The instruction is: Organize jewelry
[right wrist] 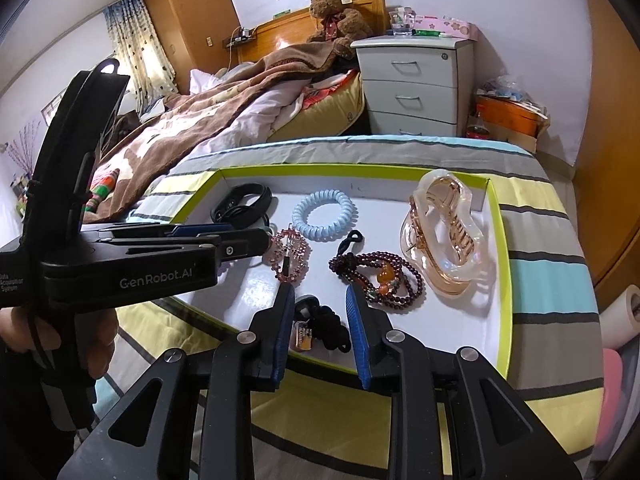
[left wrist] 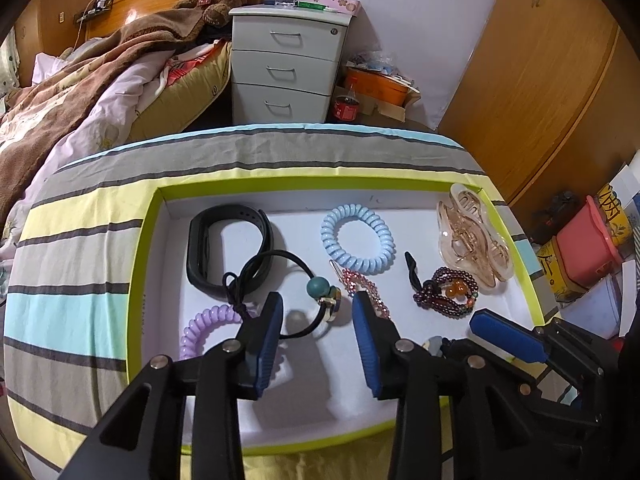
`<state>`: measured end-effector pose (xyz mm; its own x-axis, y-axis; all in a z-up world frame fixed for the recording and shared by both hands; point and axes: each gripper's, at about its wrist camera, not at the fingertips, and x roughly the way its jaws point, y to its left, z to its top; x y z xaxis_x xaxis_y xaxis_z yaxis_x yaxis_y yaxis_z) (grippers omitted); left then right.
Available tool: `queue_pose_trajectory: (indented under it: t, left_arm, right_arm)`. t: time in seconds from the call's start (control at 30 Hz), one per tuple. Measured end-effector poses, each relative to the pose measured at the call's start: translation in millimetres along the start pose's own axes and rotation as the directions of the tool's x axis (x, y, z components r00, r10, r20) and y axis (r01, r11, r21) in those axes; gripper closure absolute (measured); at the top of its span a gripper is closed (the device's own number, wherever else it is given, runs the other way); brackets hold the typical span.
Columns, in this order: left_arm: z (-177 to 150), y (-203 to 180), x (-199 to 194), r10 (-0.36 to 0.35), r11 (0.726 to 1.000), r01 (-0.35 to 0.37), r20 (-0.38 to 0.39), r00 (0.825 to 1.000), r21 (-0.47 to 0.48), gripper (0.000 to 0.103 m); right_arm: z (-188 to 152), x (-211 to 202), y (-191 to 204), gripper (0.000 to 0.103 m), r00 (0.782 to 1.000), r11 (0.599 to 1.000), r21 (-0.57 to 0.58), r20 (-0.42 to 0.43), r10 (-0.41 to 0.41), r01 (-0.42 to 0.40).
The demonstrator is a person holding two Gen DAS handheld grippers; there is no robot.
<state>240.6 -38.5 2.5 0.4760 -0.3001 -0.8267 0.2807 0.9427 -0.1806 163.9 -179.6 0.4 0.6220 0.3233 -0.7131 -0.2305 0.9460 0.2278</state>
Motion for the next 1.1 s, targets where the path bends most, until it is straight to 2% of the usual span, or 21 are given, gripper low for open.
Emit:
queue_pose_trajectory:
  t: [0.17,0.2,0.23,0.3,0.57,0.67,0.9,1.1]
  left_arm:
    - [-4.5,-4.3,-11.4,0.013,1.0,-0.013,0.015,1.0,-0.001,0.061]
    - [-6.0,-4.9,-15.0,0.019,1.0,-0.019,0.022,1.0,-0.006,0.061]
    - [-7.8,-5.5,-19.0,0.03,1.0,-0.03,0.033,0.999,-0.009,0.061]
    - [-10.7,-7.3,-25.5,0.056,0.998,-0.055,0.051,0.997,-0.007,0.059]
    - [-36.4,-15.6,-56.4,0.162,0.987,-0.161,0.124,0.979,-0.016,0.058]
    - [-47.8,-17.7,-68.0,0.232,0.973,-0.228,0.156,0.96,-0.039,0.058]
    - [-65.4,-19.7,-83.2,0.26,0.965,-0.252,0.179,0.949,-0.066,0.058]
    - [-81.4,-24.1,-91.6,0.263,0.964,-0.252,0.184,0.947,-0.081,0.058]
  right_arm:
    - [-2.4,-13.0,1.4,0.075,0.999,0.999,0.007,0.027,-0.035,0.034]
    - [-3.0,-15.7,3.1,0.072,0.998,0.999,0.007,0.034,-0.043,0.043]
    - [-4.3,-19.4,4.3,0.063,0.997,0.998,0.006,0.043,-0.058,0.058]
    - [-7.6,-27.8,6.9,0.056,0.994,0.996,-0.002,0.065,-0.085,0.086]
    - [-17.4,-48.5,16.7,0.056,0.981,0.987,0.003,0.106,-0.16,0.161]
    - [-22.2,-52.2,19.2,0.056,0.977,0.983,0.018,0.104,-0.186,0.185]
    - [-28.3,-60.1,23.0,0.056,0.972,0.979,0.039,0.116,-0.204,0.201]
    - [-33.4,-65.1,28.0,0.056,0.969,0.977,0.045,0.128,-0.213,0.209]
